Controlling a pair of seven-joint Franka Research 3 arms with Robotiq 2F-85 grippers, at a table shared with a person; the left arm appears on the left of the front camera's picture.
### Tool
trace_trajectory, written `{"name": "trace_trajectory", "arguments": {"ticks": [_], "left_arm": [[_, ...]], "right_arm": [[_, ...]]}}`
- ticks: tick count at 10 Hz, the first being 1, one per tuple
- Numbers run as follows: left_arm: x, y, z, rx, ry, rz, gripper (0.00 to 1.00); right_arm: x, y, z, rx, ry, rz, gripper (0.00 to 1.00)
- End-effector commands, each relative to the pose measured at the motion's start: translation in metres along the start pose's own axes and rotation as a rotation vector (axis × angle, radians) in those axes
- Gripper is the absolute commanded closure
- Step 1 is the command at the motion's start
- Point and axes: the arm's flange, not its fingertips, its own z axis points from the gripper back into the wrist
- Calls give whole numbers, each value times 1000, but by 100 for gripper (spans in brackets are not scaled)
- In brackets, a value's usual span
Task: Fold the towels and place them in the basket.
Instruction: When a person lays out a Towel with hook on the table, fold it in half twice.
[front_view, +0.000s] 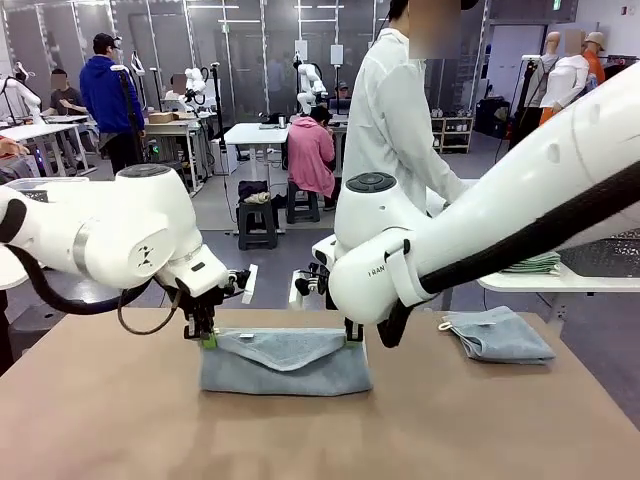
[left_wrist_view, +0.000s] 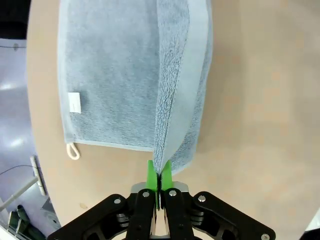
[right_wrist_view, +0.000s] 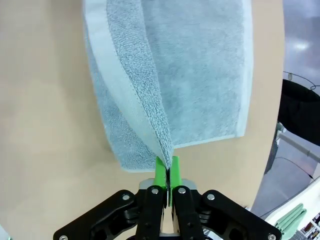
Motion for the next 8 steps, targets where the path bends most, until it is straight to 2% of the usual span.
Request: {"name": "trace_trajectory", "arguments": {"ticks": [1, 5, 8], "left_arm": [[6, 35, -5, -45, 4, 11, 96], [7, 85, -20, -77, 33, 76, 96], [3, 104, -33, -98, 61, 127, 96]], "right_arm": [[13, -29, -12, 9, 10, 18, 96], [19, -78, -28, 5, 55, -28, 96], [10, -94, -39, 29, 75, -80, 96]]}}
